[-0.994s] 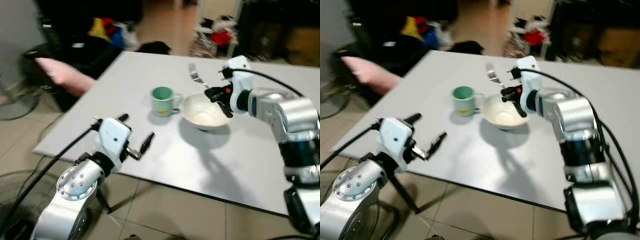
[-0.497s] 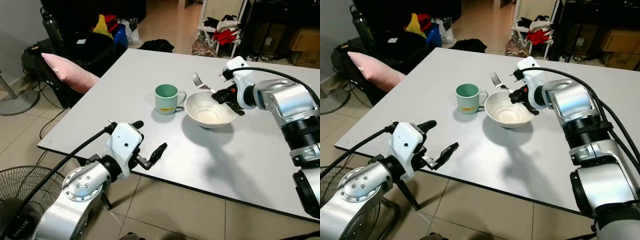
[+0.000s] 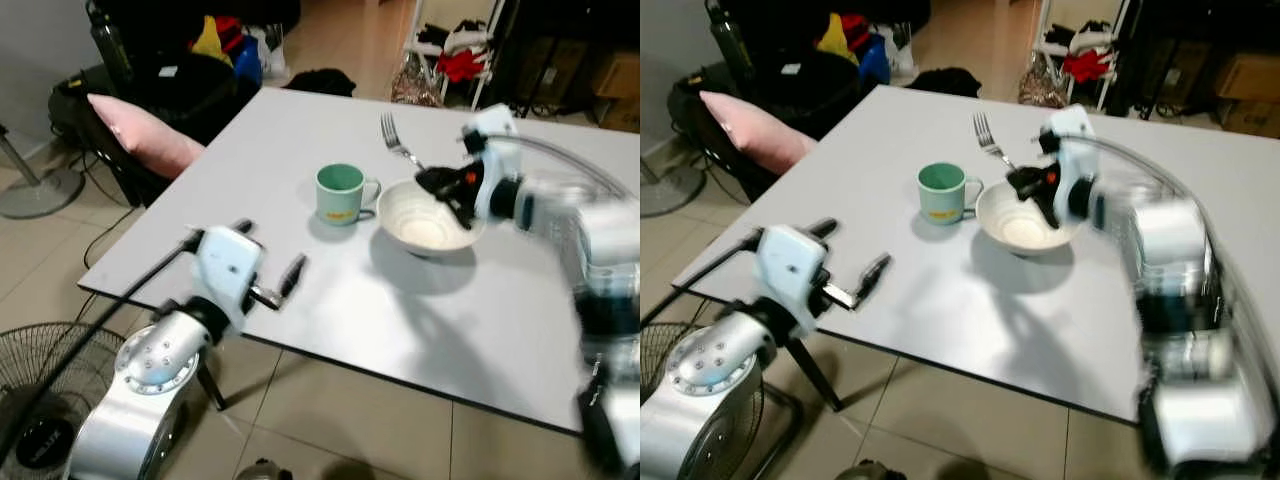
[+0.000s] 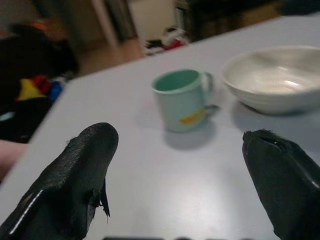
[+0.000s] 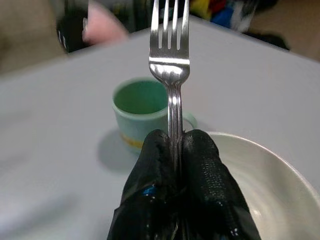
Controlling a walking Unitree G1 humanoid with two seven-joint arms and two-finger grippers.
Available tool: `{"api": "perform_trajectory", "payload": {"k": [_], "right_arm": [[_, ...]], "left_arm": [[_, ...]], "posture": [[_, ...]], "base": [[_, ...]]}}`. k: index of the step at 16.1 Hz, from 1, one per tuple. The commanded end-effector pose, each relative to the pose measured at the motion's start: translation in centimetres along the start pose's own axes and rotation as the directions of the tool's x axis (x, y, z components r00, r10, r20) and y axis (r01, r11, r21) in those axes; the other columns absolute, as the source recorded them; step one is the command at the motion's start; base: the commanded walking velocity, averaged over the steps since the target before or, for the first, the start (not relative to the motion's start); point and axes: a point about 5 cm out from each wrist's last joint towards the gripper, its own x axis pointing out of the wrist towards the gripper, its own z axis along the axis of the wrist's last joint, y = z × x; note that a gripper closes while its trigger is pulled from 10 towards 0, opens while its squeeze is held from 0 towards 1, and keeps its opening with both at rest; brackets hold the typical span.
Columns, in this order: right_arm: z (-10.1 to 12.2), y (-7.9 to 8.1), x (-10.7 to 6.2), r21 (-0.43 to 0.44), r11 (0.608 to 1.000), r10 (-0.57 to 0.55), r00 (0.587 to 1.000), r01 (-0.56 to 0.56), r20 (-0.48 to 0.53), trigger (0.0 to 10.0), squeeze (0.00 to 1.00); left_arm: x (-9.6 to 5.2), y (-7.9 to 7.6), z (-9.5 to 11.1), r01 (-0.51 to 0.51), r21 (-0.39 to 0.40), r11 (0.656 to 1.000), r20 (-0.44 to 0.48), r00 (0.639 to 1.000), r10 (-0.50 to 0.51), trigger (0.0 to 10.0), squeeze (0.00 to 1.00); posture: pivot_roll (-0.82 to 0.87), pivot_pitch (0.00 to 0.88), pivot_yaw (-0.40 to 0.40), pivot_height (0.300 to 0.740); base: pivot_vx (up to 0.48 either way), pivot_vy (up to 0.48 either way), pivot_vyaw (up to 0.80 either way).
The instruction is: Setting the table
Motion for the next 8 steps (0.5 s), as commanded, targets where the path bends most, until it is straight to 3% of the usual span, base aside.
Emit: {"api": "perform_trajectory", "payload": {"k": [1, 2, 3, 4, 5, 8], "right_arm": [[1.0, 1.1, -1.3, -0.008, 0.999, -0.041, 0.990, 0.042, 0.133, 10.0, 0.00], [0.4, 2.6, -2.4, -0.012, 0.996, -0.080, 0.971, 0.084, 0.225, 10.0, 0.00], [0.2, 2.9, -2.7, 0.019, 0.995, -0.100, 0.965, 0.098, 0.244, 10.0, 0.00], [-0.6, 3.7, -3.6, 0.099, 0.989, -0.136, 0.954, 0.113, 0.269, 10.0, 0.00], [-1.2, 4.2, -4.0, 0.116, 0.986, -0.147, 0.954, 0.120, 0.261, 10.0, 0.00], [-3.8, 6.3, -5.8, 0.122, 0.978, -0.191, 0.964, 0.170, 0.184, 10.0, 0.00]], "left_arm": [[0.2, 0.6, -0.1, -0.083, 0.007, 0.997, 0.007, 0.997, 0.083, 10.0, 0.00], [0.6, 1.0, -0.3, -0.157, -0.010, 0.988, 0.003, 0.988, 0.157, 10.0, 0.00], [0.6, 1.1, -0.3, -0.172, -0.013, 0.985, 0.003, 0.985, 0.172, 10.0, 0.00], [0.9, 1.0, -0.3, -0.184, -0.007, 0.983, 0.003, 0.983, 0.184, 10.0, 0.00], [1.0, 1.0, -0.3, -0.184, -0.006, 0.983, 0.004, 0.983, 0.184, 10.0, 0.00], [1.3, 0.7, -0.6, -0.168, -0.009, 0.986, 0.006, 0.986, 0.168, 10.0, 0.00]], "posture": [[-0.05, 0.051, 0.064, 0.740], [-0.05, 0.062, 0.075, 0.740], [-0.06, 0.070, 0.081, 0.740], [-0.06, 0.071, 0.086, 0.740], [-0.06, 0.072, 0.088, 0.740], [-0.09, 0.073, 0.116, 0.740]], "base": [[0.000, 0.000, 0.00], [0.000, 0.000, 0.00], [0.000, 0.000, 0.00], [0.000, 0.000, 0.00], [0.000, 0.000, 0.00], [0.000, 0.340, 0.00]]}}
